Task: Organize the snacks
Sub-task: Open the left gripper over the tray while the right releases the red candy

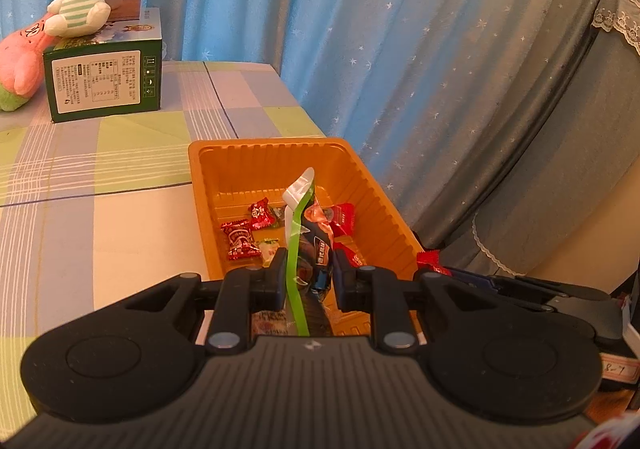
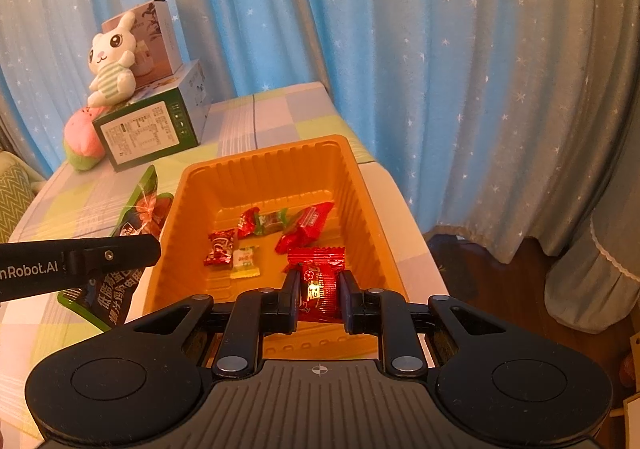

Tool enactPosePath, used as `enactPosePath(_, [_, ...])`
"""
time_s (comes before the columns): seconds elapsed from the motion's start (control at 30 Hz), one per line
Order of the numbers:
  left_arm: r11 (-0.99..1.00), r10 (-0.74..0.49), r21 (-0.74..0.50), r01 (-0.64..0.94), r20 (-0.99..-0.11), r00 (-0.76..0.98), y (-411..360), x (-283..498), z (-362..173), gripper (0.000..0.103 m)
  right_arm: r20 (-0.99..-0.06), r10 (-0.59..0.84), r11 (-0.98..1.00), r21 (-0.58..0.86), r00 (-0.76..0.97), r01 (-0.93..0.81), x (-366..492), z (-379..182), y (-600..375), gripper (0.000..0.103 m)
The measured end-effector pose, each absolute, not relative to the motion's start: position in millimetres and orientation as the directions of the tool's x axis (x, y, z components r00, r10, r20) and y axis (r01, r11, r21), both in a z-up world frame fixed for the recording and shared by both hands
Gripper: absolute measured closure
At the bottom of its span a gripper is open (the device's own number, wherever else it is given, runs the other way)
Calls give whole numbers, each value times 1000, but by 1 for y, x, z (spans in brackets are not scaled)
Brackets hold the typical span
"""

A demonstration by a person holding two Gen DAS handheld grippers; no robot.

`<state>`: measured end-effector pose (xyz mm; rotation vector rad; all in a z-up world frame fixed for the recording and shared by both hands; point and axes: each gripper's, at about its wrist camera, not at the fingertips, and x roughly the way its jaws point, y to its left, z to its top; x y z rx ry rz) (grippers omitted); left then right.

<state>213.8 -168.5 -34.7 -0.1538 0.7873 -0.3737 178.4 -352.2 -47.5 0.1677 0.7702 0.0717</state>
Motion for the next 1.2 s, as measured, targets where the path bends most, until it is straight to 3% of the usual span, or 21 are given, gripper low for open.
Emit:
enactPosePath(0.97, [930, -369, -268, 253, -683, 631, -177, 277, -61, 83, -700, 155, 985, 168, 697, -51, 240, -69, -341, 82])
enactPosePath(1.03, [930, -368, -269, 251, -683, 631, -176, 279, -61, 71, -701, 155, 984, 168, 696, -51, 240, -69, -340, 82])
enactPosePath(1.2, [935, -355, -244, 259, -681, 640, -174, 278, -58, 70, -705, 154, 984, 172, 692, -44, 239, -70, -341, 82])
